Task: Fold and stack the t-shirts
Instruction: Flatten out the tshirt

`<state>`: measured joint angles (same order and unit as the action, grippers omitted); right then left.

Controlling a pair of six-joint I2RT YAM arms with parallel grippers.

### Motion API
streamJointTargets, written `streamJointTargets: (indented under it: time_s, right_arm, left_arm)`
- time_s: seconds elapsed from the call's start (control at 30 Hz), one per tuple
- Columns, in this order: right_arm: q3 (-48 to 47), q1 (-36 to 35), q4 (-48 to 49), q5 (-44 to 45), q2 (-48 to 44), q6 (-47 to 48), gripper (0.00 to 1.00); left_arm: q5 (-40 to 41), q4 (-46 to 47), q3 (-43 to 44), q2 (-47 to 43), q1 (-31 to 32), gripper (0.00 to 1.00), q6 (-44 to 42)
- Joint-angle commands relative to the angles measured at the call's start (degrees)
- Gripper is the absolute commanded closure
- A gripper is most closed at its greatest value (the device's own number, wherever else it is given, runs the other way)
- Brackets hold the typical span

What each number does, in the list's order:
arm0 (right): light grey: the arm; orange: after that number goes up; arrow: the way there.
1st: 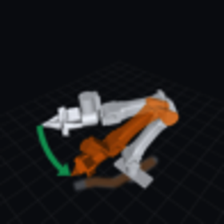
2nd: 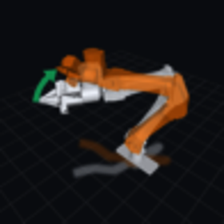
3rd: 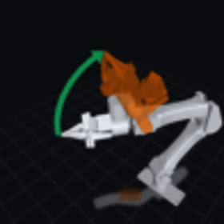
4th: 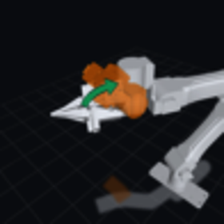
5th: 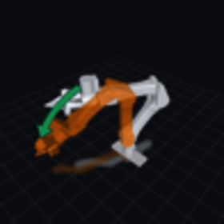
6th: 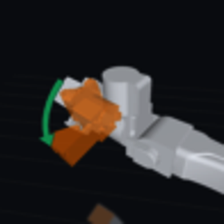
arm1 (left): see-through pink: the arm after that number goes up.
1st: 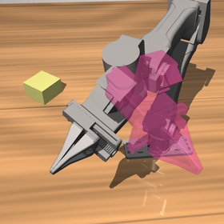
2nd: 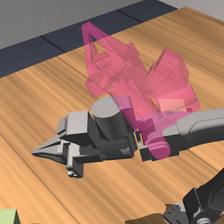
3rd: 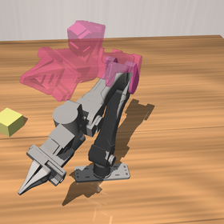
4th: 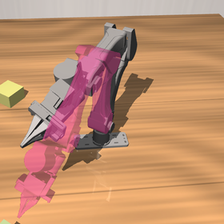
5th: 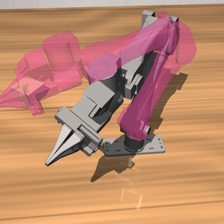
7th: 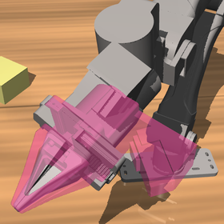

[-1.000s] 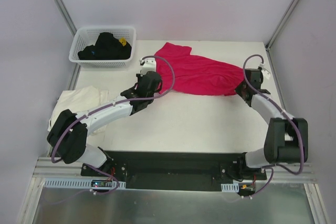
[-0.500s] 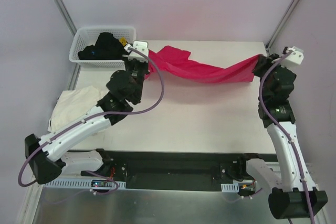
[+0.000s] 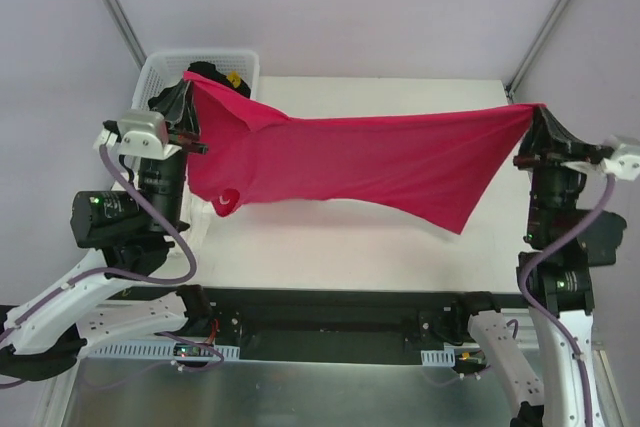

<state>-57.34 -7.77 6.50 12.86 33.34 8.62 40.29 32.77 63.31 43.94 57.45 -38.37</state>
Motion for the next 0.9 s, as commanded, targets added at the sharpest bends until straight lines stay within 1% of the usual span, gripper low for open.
streamJointTargets:
  time_s: [0.0,0.03,0.1,0.13,0.2,0.23,0.3,0.37,0.4,0.43,0.53,0.67,0.87]
  right_arm:
    - [0.83,-0.14,16.94,-4.68,-4.16,6.49,0.99]
    - [0.31,-0.14,20.62,-5.39,-4.16,7.80,0.99]
    - [-1.01,-0.14,24.59,-5.57,-4.08,9.21,0.99]
    - [-1.28,-0.14,30.01,-6.53,-3.81,10.79,0.99]
    - [-3.46,-0.14,34.00,-9.07,-3.03,12.72,0.99]
    - [-4.52,-0.14,37.41,-9.78,-2.67,13.26,0.99]
    - [-6.46,-0.14,40.42,-11.54,-1.01,15.63,0.99]
    - [-10.76,-0.05,41.31,-12.86,0.14,17.12,0.99]
    - [-12.34,-0.05,41.05,-15.21,1.19,17.39,0.99]
    - [-14.88,-0.14,40.35,-15.41,1.72,17.22,0.99]
    - [-19.37,-0.14,37.71,-17.61,3.30,17.75,0.99]
    - [-20.70,-0.14,37.27,-19.10,4.27,17.39,0.99]
    - [-19.21,-0.14,37.09,-19.46,2.52,16.43,0.99]
  left_arm:
    - [-10.73,4.84,0.67,-0.97,0.56,1.00,-7.15]
    - [-12.07,6.41,2.33,-0.09,0.56,1.00,-9.68]
    - [-14.44,6.60,5.14,1.31,0.56,1.00,-12.07]
    - [-16.89,6.77,8.03,2.54,0.64,1.00,-14.43]
    - [-19.97,6.95,11.03,4.30,0.64,1.00,-16.81]
    - [-23.91,7.21,13.48,4.74,0.56,1.00,-18.57]
    - [-27.27,7.30,16.13,5.62,0.56,1.00,-20.16]
    - [-31.13,6.69,20.17,6.24,0.56,1.00,-20.43]
    - [-32.28,6.34,21.49,6.59,0.64,1.00,-20.43]
    - [-33.34,5.64,23.59,6.68,0.56,1.00,-19.73]
    - [-35.98,3.70,26.25,6.42,0.56,1.00,-19.11]
    - [-37.65,3.44,26.78,5.63,0.56,1.00,-18.76]
    - [-38.80,3.35,25.11,3.08,0.64,1.00,-17.62]
